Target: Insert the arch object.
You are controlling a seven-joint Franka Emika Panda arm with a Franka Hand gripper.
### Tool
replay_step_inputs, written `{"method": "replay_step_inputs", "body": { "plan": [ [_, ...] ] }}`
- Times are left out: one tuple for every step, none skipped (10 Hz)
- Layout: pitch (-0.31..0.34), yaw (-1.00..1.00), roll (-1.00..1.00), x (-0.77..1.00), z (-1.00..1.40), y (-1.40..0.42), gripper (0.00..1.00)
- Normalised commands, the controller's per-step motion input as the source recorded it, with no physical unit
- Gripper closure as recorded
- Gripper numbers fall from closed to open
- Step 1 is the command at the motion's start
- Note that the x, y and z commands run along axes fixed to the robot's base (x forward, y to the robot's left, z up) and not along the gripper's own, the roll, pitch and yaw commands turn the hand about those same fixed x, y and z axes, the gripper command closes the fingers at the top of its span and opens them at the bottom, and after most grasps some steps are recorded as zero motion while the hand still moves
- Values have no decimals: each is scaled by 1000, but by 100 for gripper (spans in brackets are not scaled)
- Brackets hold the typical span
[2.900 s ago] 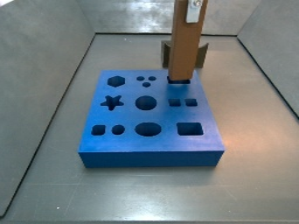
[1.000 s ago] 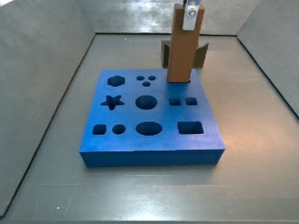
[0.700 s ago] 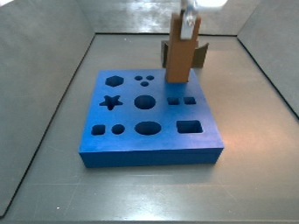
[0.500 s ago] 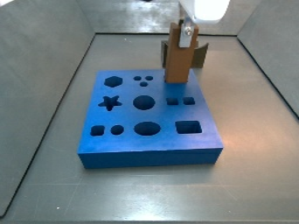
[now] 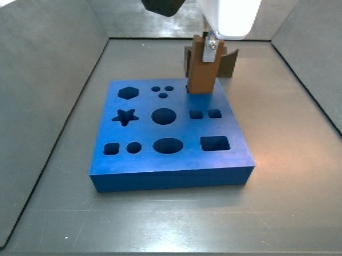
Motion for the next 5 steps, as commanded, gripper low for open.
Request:
{"method": "replay_step_inputs", "body": {
  "plan": [
    [-11,-206,0,-166,-211,43,100],
    [-20,-317,-4,-277,-211,100,100],
    [-60,-323,-89,-103,-106,117,100],
    [6,0,66,0,0,-71,100],
    [0,0,17,0,0,0,100]
  ]
}}
